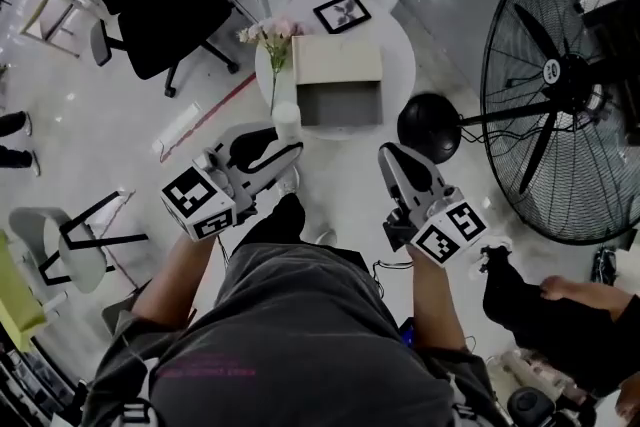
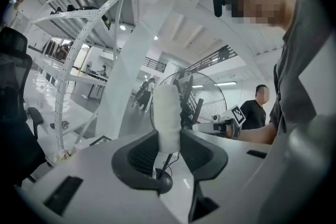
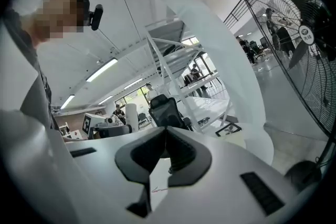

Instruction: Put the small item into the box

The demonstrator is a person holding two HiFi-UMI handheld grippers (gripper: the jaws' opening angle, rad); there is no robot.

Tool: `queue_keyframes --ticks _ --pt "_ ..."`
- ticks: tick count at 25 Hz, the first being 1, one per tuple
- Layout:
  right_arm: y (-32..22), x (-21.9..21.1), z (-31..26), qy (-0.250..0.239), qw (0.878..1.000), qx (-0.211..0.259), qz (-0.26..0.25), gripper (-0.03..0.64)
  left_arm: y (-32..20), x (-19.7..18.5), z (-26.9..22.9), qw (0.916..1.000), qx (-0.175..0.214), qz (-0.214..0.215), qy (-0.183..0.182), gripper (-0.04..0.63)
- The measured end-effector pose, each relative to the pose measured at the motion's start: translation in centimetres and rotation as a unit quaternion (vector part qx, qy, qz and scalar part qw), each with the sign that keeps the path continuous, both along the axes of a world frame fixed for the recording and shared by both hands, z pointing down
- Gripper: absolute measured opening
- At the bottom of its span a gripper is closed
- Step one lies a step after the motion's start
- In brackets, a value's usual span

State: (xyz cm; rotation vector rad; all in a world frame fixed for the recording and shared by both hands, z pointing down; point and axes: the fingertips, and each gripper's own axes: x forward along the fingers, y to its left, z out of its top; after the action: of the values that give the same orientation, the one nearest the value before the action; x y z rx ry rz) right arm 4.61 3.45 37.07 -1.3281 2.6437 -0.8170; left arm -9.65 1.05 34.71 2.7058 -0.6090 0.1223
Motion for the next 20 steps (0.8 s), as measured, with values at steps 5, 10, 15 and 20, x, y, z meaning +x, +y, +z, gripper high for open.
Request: queue_keyframes --ticks 5,10,15,20 --pt "-4.3 -1.8 0.2 0.008 1.000 -0.010 0.008 0.023 -4.3 -1.7 0.5 0.9999 -0.006 0.011 0.000 0.135" --pt "-7.6 -2.8 0.2 0.015 1.000 -0.015 0.020 0.021 -7.7 -2.6 0.9 0.9995 -0.012 0.029 0.001 0.135" --pt "-9.8 -2.6 1.0 0.017 0.999 -0.023 0.034 0.021 -10.2 -2.2 1.8 0.9988 -0.018 0.044 -0.004 0.135" --pt "-11.4 -1.5 1.9 0.017 0.999 -0.030 0.042 0.021 -11.8 -0.9 3.4 0.9979 -0.024 0.059 -0.013 0.135"
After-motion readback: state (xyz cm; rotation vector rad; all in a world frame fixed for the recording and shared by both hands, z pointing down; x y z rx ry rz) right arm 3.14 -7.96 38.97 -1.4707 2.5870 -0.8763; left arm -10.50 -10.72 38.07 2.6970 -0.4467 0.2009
